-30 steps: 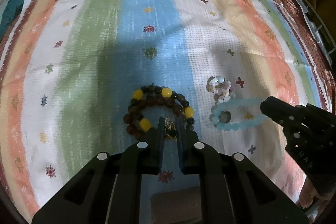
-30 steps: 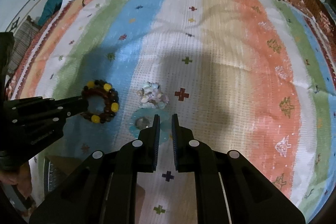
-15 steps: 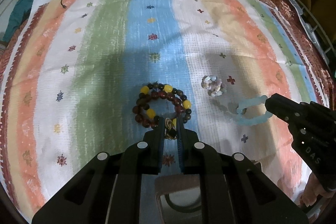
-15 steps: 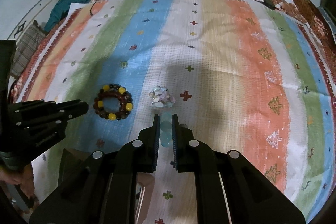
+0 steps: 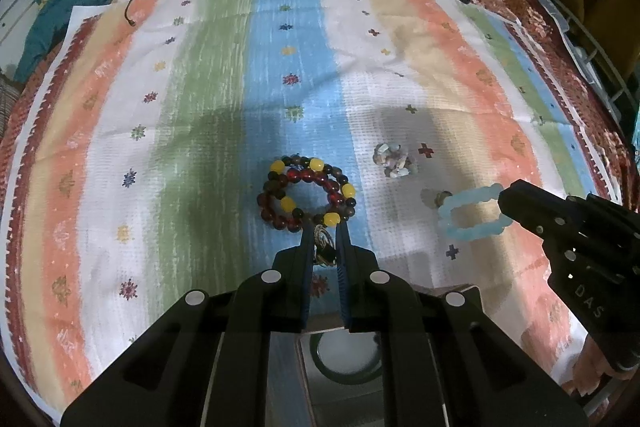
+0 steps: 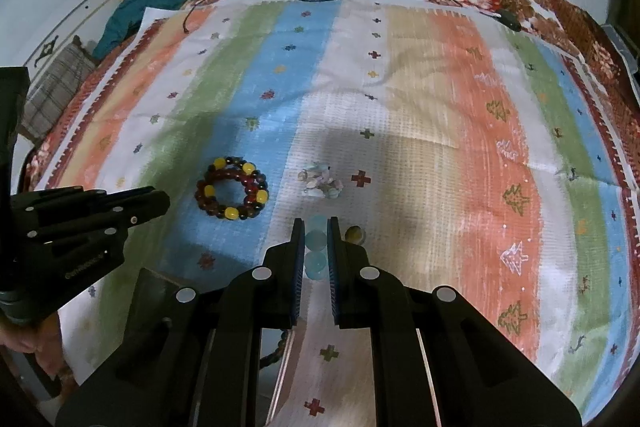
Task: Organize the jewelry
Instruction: 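Lift and carry both held bracelets toward the tin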
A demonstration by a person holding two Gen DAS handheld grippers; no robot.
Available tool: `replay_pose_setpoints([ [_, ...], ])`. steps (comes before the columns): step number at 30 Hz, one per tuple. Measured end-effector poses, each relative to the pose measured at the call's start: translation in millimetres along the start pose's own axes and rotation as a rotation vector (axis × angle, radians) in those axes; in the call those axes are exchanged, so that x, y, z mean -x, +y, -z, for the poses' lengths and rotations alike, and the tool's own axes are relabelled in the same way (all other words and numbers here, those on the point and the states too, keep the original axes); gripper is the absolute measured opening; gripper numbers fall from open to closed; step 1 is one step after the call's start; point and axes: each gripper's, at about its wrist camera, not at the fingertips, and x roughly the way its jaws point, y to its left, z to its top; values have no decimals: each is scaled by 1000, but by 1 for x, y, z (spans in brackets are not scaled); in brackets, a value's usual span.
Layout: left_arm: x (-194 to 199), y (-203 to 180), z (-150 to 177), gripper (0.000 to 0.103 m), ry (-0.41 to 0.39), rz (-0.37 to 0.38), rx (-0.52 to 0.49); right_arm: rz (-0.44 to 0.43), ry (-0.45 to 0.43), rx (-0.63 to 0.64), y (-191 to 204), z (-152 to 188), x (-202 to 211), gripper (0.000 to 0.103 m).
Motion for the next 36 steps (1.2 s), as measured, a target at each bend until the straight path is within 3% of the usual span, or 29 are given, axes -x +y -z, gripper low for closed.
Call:
replay_pose_setpoints([
  [28, 48, -13, 33, 10, -69, 36, -15, -64, -104, 38, 32, 22, 63, 12],
  [36, 57, -13, 46, 10, -77, 43, -5, -73, -98, 44, 38, 39, 71, 12],
])
